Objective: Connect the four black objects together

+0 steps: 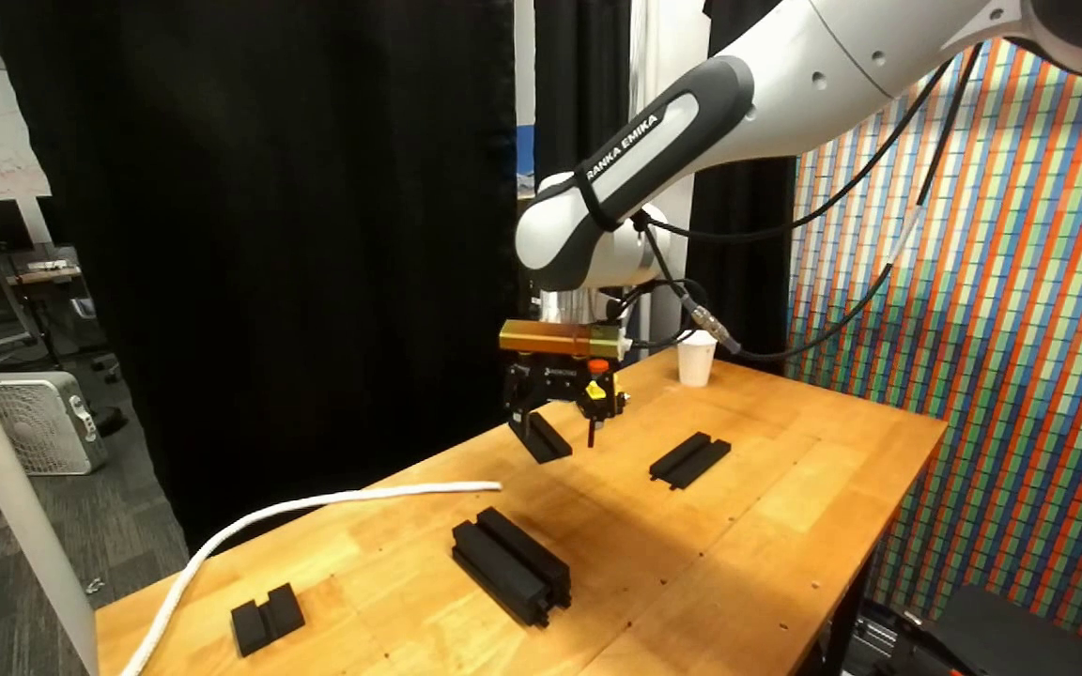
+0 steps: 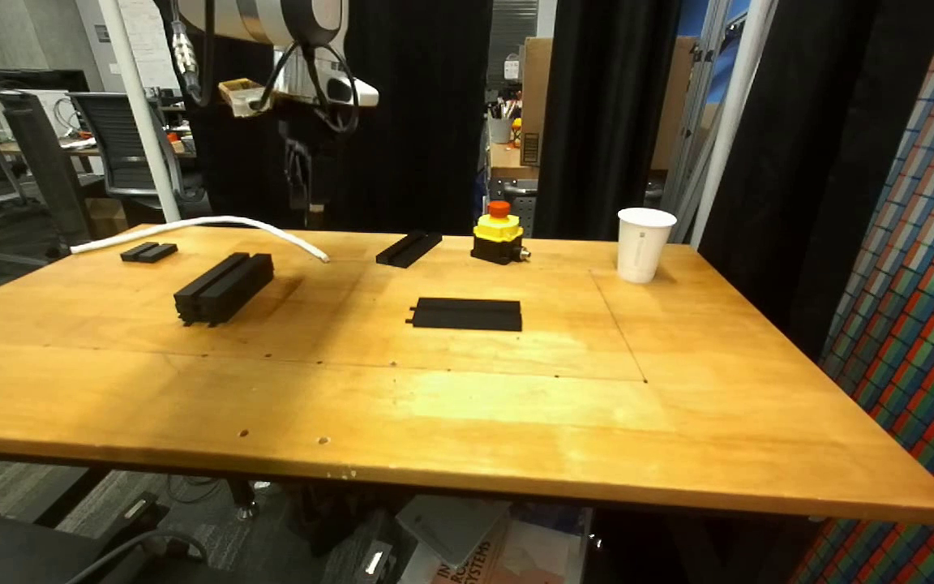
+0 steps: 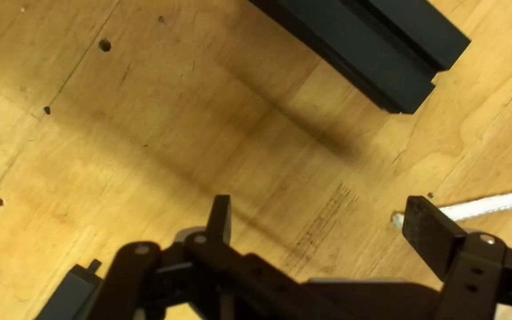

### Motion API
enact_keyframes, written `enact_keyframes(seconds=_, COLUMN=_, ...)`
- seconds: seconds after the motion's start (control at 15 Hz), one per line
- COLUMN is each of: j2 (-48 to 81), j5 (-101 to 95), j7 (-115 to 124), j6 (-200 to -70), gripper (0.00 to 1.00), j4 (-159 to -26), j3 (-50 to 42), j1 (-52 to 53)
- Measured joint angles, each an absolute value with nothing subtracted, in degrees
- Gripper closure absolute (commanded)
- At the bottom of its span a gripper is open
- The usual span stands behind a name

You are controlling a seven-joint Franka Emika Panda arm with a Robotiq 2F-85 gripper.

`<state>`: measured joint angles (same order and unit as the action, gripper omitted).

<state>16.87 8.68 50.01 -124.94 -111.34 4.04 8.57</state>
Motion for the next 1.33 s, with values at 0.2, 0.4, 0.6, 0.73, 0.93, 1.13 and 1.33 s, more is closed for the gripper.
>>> enact_keyframes(seconds=0.2, j2=21.6, j5=8.62, j7=43.02, j6=-120.41, gripper=0.0, j4=-104.94, j3=5.02, j1=9.07)
enact_keyframes(seconds=0.4, j2=26.22, j5=8.13, j7=35.65, j6=-117.65, gripper=0.0, j4=-100.49, j3=5.23, j1=9.92)
enact_keyframes(seconds=0.6, j2=29.7, j5=7.04, j7=28.54, j6=-115.17, gripper=0.0, j4=-97.48, j3=5.26, j1=10.88)
enact_keyframes(seconds=0.73, j2=31.04, j5=5.82, j7=24.37, j6=-113.43, gripper=0.0, j4=-96.15, j3=5.31, j1=11.73)
enact_keyframes(seconds=0.93, j2=31.79, j5=2.79, j7=19.14, j6=-110.73, gripper=0.0, j4=-95.04, j3=5.53, j1=13.36)
enact_keyframes(seconds=1.13, j2=31.78, j5=-1.41, j7=14.72, j6=-107.93, gripper=0.0, j4=-94.11, j3=5.89, j1=15.08)
enact_keyframes(seconds=1.33, j2=31.76, j5=-6.68, j7=10.57, j6=-107.47, gripper=0.0, j4=-93.9, j3=6.14, j1=16.77)
